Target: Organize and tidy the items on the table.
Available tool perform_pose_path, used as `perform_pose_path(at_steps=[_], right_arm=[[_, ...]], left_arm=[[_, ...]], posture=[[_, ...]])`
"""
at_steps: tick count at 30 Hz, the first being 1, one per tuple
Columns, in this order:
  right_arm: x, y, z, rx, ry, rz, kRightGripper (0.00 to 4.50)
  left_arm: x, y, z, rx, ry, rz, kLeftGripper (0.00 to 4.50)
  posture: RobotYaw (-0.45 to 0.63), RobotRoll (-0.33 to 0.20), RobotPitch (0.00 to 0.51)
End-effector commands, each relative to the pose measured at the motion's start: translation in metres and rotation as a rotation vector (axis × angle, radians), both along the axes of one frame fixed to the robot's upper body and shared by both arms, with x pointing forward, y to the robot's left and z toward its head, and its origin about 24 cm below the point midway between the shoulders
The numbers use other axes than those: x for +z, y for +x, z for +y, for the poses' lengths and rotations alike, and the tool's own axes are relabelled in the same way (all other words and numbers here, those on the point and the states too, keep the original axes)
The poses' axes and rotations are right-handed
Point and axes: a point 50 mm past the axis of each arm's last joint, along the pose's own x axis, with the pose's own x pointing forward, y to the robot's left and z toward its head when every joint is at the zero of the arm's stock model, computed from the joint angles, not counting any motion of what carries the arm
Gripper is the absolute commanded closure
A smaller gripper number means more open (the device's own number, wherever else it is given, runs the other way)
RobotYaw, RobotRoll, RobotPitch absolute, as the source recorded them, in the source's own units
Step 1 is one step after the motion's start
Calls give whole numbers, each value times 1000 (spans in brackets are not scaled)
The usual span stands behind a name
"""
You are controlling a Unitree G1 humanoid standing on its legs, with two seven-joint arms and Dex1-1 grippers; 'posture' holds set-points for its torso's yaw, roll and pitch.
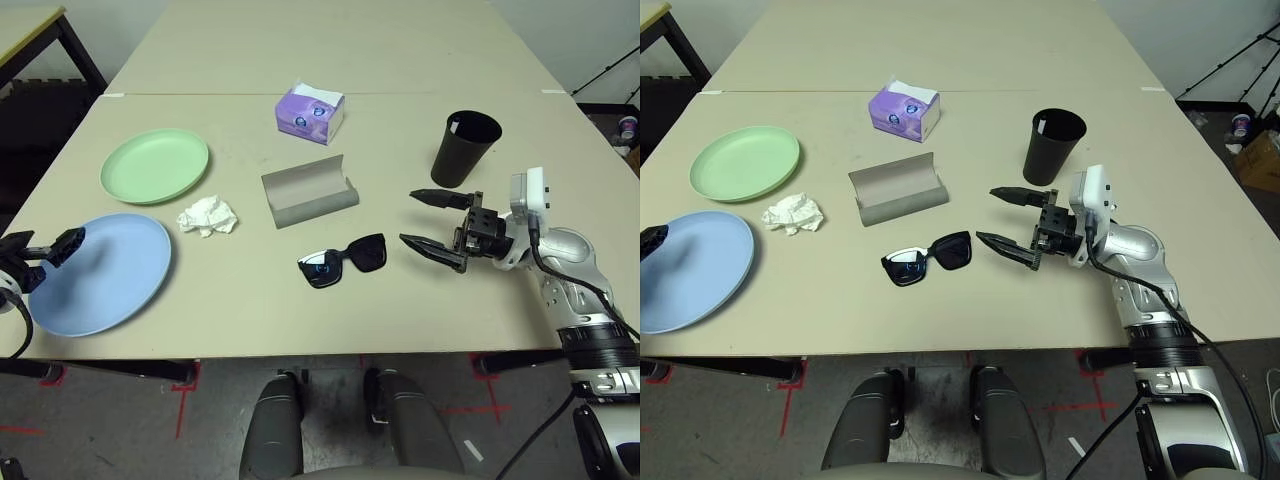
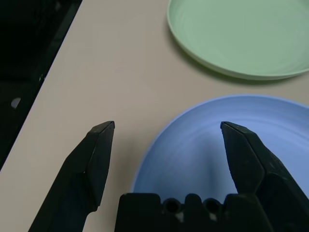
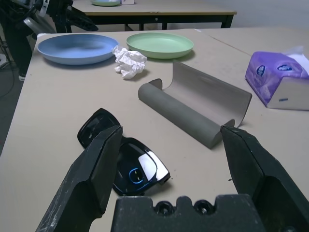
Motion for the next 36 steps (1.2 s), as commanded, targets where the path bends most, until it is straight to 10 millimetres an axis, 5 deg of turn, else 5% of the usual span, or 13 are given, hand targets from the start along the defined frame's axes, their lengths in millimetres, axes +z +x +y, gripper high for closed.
perform_pose_path(at_steps=[1, 19, 32, 36], right_arm=[[-3, -2, 1, 7, -1, 3, 0], [-1, -3, 1, 7, -3, 3, 0], [2, -4, 2, 6, -4, -3, 0], [4, -3, 4, 8, -2, -7, 0]], left_arm=[[-7, -3, 3, 24, -15, 60, 26], [5, -9, 22, 81, 2, 190, 26], [-6, -14, 22, 78, -59, 248, 26], [-12, -20, 26, 103, -68, 281, 968]], posture=[[-19, 0, 171], [-20, 0, 177], [-23, 0, 178], [-23, 0, 177]])
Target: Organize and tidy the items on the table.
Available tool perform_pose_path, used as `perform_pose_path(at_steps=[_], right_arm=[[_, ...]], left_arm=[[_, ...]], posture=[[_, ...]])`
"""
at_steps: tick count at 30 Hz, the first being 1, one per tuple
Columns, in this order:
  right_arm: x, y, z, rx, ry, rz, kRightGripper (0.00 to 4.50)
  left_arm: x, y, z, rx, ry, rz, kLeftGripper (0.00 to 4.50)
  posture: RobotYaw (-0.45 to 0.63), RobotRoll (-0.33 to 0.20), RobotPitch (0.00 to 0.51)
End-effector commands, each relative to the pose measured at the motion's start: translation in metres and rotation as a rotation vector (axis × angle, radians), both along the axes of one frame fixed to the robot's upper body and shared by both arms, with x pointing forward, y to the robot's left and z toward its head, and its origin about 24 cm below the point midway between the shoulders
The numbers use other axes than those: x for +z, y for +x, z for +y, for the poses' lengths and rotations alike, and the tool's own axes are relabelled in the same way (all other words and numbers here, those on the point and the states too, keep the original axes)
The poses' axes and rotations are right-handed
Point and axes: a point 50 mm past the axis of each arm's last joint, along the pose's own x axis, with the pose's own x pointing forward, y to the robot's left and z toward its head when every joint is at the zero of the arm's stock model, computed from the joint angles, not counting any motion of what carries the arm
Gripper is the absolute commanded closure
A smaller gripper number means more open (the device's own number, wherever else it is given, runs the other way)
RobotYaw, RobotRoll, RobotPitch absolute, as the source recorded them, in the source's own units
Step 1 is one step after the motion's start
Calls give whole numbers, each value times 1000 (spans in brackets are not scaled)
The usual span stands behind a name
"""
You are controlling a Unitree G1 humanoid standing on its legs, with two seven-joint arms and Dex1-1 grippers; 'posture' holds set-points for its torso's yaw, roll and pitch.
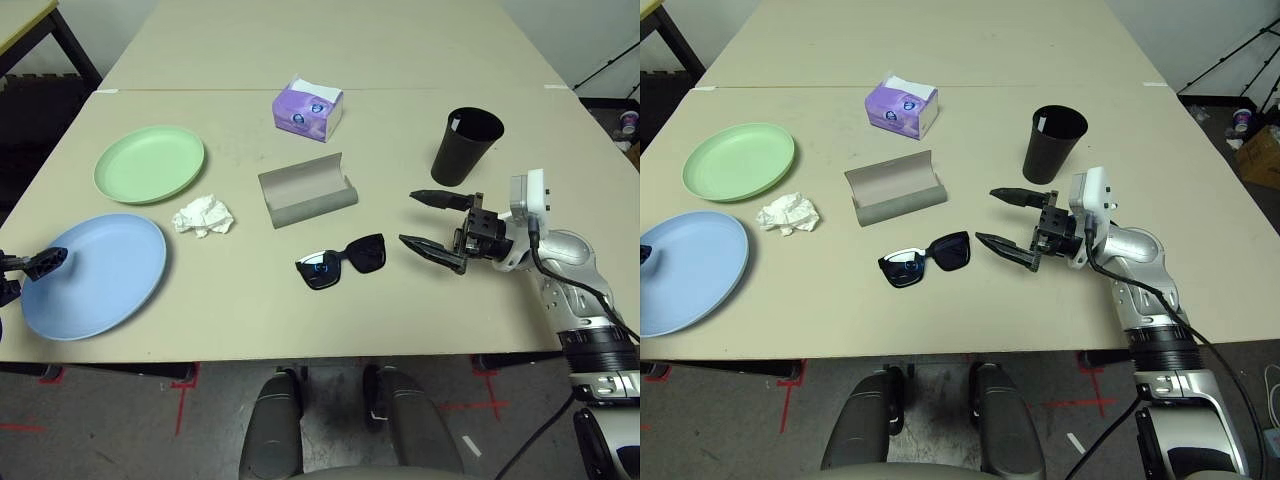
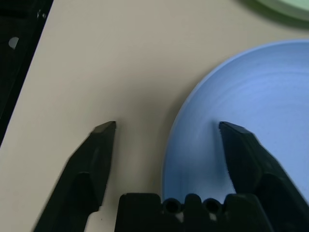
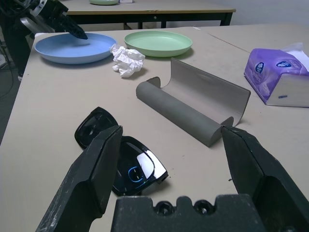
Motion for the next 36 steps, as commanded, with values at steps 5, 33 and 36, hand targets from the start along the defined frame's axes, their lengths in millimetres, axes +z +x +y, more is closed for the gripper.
perform_pose_path(at_steps=[5, 33, 36], right_arm=[[3, -2, 3, 14, -2, -3, 0], [3, -5, 7, 15, 0, 6, 0], [3, -5, 7, 15, 0, 6, 0]], left_arm=[[-15, -14, 8, 44, -22, 90, 2877], [7, 3, -2, -50, -24, 21, 4479], [7, 2, -1, -59, -20, 38, 4479]], posture=[[-24, 0, 177], [-25, 0, 178], [-29, 0, 181]])
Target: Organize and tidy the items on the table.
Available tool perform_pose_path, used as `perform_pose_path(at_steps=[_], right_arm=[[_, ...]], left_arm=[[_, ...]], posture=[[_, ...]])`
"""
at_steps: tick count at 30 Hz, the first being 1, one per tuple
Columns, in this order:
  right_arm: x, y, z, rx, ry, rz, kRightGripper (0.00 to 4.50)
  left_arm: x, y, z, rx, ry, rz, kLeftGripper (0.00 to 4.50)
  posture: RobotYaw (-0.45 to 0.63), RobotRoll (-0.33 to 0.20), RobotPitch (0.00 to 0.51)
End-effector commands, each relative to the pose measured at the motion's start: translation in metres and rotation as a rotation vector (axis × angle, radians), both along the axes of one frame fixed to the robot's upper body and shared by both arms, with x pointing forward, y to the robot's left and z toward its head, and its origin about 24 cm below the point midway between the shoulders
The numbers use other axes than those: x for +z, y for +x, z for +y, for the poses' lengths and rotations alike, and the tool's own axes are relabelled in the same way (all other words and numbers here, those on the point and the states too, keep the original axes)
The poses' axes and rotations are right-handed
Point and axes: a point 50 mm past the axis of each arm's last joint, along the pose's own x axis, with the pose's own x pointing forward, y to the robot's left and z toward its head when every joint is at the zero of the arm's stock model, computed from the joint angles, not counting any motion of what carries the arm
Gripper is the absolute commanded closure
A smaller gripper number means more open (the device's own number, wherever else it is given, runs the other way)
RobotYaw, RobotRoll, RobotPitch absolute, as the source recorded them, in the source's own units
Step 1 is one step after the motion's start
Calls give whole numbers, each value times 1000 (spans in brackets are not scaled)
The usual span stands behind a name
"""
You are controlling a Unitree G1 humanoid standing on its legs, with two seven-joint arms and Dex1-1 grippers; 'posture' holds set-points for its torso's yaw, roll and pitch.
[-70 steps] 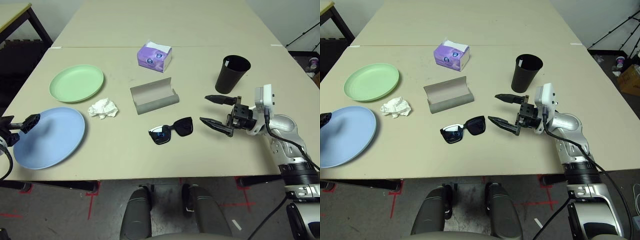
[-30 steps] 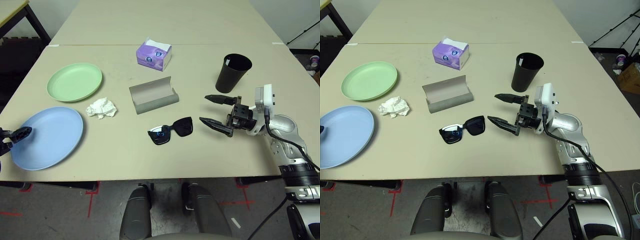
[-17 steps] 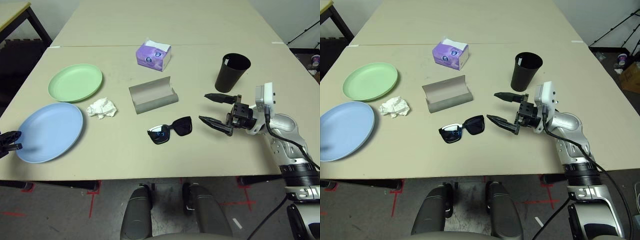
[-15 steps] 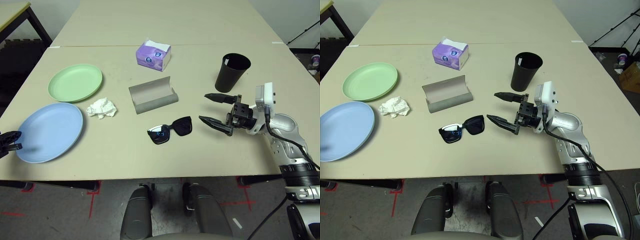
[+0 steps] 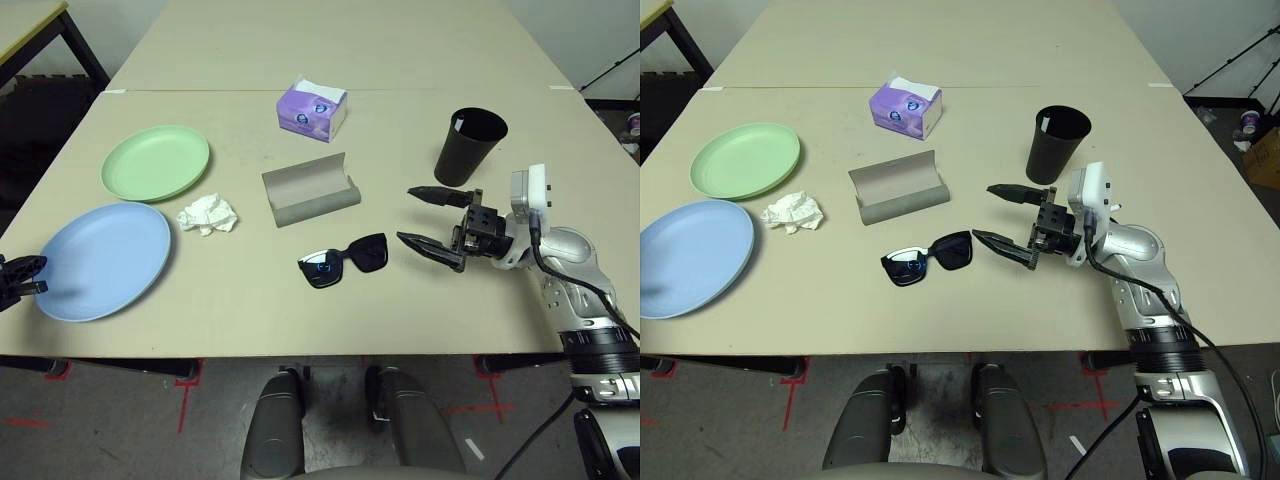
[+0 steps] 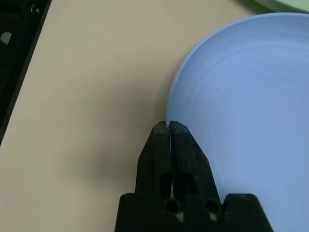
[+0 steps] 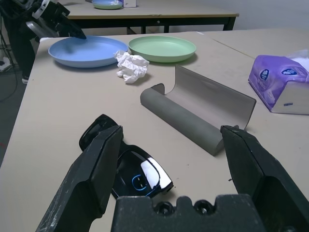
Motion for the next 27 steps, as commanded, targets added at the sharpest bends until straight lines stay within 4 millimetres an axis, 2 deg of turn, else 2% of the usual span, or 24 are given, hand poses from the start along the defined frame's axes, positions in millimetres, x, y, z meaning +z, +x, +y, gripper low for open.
perform_pose_path(at_steps=[1, 9, 17, 27], right_arm=[[-2, -3, 3, 15, -6, 7, 0], [-3, -5, 2, 12, -8, 15, 0], [-4, -5, 1, 11, -8, 17, 0], [-5, -4, 0, 10, -11, 20, 0]], left_arm=[[-1, -1, 0, -20, 14, 50, 4479], [-2, -5, 1, -32, 20, 61, 4479], [7, -2, 0, -46, -19, 18, 4479], [22, -9, -6, -102, -92, -8, 4479]], posture=[[-29, 0, 181], [-31, 0, 188], [-28, 0, 188], [-24, 0, 192]])
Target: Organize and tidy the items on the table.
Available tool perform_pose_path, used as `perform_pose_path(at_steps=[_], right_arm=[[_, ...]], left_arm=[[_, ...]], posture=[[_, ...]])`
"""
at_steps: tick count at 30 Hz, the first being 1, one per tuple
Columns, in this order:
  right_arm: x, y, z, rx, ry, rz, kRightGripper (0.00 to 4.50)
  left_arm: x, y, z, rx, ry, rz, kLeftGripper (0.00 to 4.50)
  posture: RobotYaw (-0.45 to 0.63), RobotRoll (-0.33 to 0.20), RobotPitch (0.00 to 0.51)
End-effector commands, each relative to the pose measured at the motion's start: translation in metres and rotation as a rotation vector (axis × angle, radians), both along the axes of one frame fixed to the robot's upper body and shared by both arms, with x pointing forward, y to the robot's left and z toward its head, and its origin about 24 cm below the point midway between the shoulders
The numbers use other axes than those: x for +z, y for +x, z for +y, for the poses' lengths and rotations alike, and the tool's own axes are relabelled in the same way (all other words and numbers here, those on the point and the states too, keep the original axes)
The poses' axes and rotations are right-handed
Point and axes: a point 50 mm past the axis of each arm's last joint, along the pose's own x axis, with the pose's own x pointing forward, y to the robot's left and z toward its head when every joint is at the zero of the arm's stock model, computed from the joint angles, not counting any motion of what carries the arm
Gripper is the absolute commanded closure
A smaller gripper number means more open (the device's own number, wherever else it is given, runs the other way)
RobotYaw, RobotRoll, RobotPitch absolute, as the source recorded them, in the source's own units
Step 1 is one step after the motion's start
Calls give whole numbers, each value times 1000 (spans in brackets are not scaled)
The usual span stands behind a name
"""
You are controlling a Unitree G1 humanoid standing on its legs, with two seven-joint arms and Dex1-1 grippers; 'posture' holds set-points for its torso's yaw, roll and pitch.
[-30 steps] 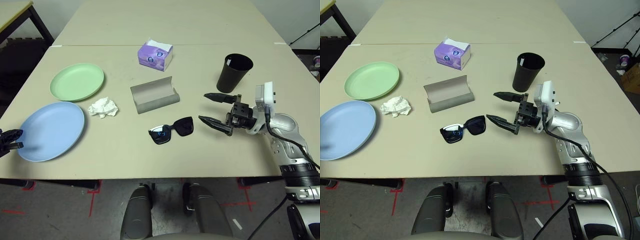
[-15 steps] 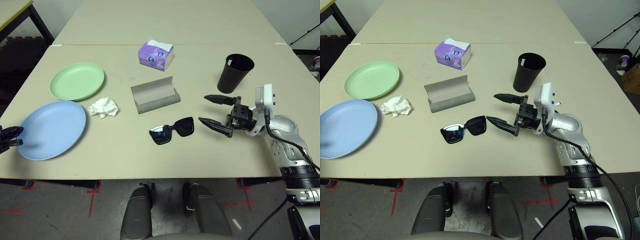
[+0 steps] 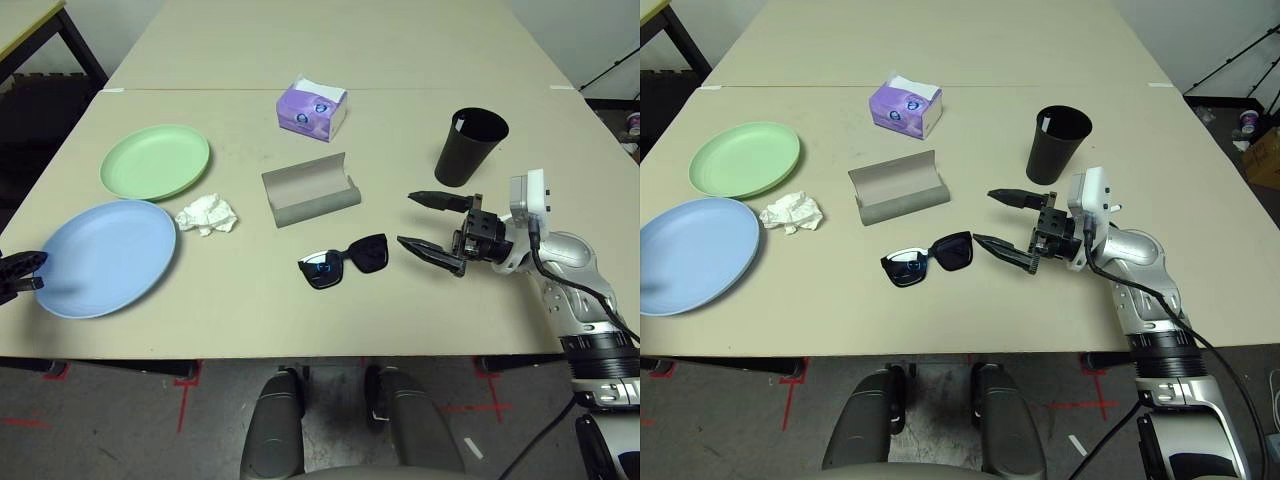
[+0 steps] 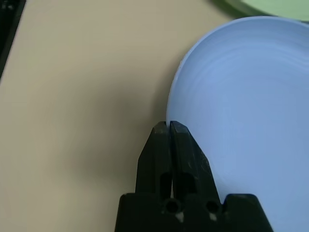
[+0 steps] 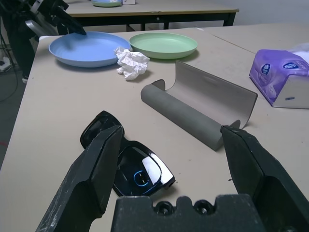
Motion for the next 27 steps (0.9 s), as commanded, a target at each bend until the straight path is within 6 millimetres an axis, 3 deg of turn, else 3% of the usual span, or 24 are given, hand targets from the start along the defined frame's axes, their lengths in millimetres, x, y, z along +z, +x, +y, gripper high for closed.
perform_pose_path(at_steps=[1, 17, 27], right_arm=[[-2, -2, 1, 12, -10, 8, 0], [-3, -1, 3, 18, -12, 7, 0], [-3, 0, 2, 19, -15, 8, 0]], left_arm=[[12, -6, -3, -37, -18, -1, 4479], [18, -30, 15, 6, -99, -8, 4479], [46, -19, 13, -12, -153, -160, 4479]], posture=[[-24, 0, 192], [-23, 0, 189], [-13, 0, 187]])
